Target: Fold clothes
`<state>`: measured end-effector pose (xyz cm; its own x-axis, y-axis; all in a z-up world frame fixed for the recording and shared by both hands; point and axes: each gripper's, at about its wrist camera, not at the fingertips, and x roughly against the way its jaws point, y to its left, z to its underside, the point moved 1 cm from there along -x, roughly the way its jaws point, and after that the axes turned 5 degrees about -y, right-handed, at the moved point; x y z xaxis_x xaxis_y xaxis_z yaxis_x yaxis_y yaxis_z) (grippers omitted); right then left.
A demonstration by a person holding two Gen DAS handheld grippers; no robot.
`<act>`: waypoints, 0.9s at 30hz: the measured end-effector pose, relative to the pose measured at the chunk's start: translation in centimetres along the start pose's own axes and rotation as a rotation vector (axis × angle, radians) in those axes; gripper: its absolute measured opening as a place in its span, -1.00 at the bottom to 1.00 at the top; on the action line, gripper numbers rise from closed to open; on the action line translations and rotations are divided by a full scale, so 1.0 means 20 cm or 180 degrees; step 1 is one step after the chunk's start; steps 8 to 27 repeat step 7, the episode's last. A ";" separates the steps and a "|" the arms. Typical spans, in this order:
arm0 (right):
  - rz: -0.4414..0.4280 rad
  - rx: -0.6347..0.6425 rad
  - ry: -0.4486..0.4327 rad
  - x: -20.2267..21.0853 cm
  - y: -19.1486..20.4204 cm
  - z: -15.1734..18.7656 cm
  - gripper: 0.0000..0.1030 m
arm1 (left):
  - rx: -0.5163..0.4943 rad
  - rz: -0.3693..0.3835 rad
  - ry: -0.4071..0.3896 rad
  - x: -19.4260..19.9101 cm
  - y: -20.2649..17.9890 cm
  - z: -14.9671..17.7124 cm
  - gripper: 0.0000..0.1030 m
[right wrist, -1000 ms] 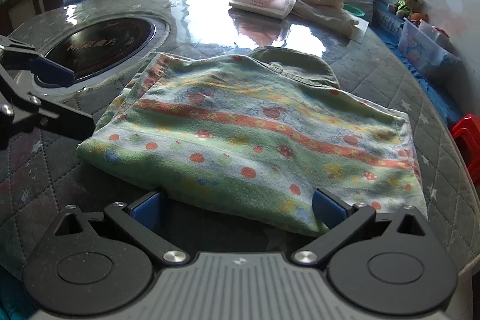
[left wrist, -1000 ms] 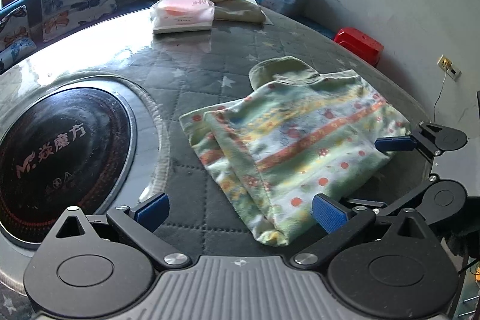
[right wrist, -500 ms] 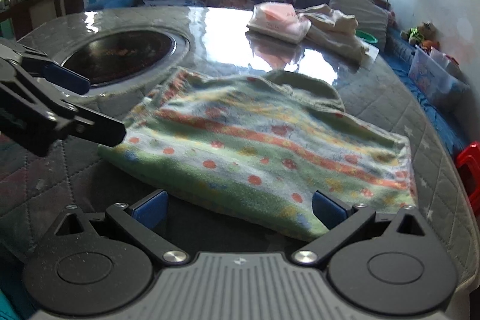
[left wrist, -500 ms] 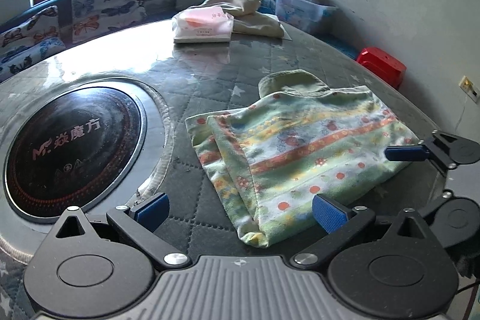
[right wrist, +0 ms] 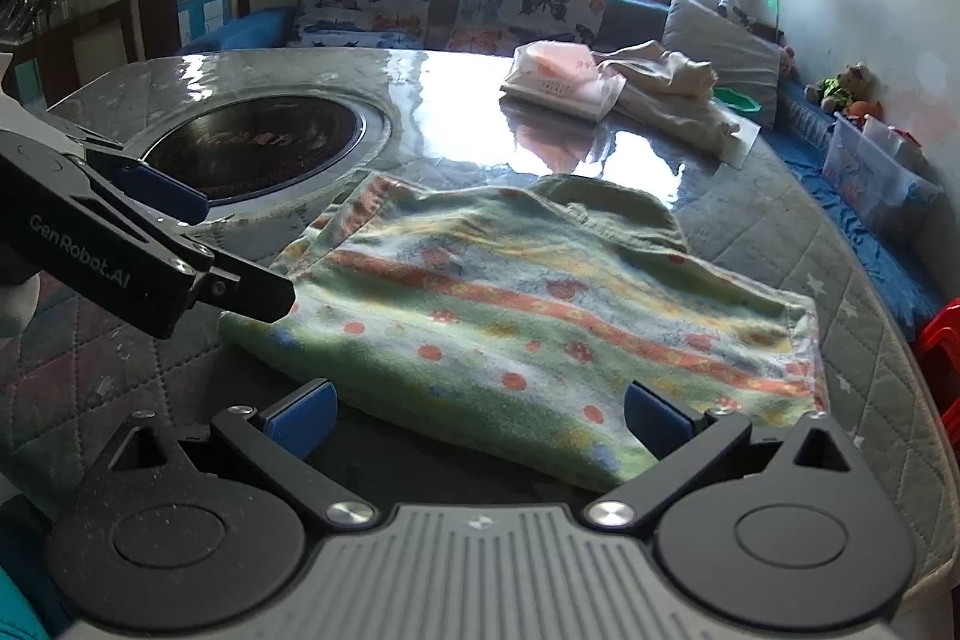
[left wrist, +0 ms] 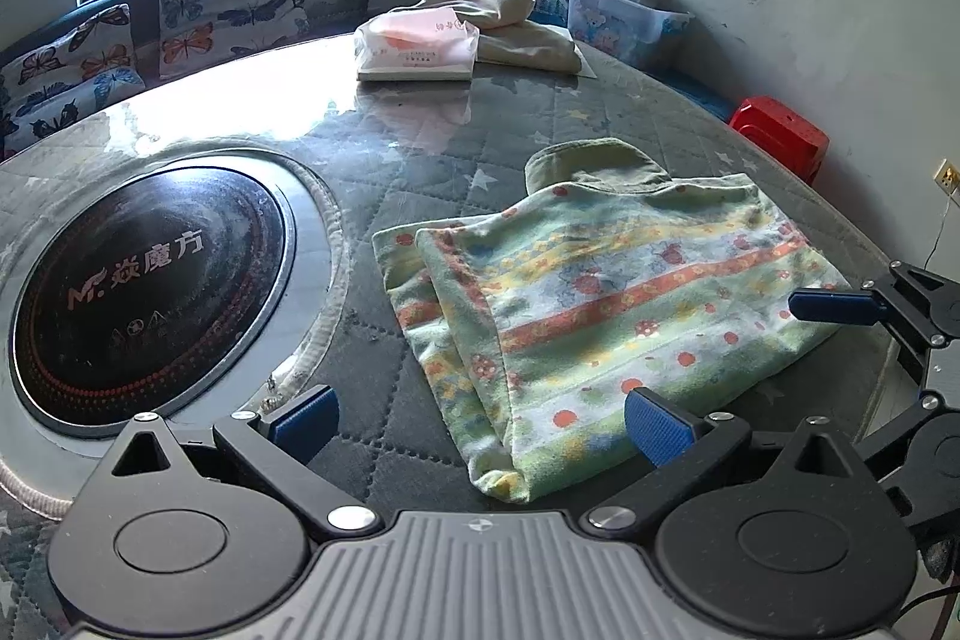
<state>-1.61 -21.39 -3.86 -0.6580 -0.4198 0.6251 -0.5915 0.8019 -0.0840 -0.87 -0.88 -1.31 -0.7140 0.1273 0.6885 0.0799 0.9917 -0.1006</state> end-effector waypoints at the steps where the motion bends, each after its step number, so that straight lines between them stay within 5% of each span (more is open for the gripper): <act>1: 0.0003 -0.0001 -0.0004 0.00 0.00 0.00 1.00 | 0.0007 -0.0002 -0.0003 0.00 0.00 0.00 1.00; 27: 0.0042 -0.0046 -0.0079 0.00 -0.01 -0.04 1.00 | -0.0035 -0.0035 -0.0036 0.00 0.03 -0.03 1.00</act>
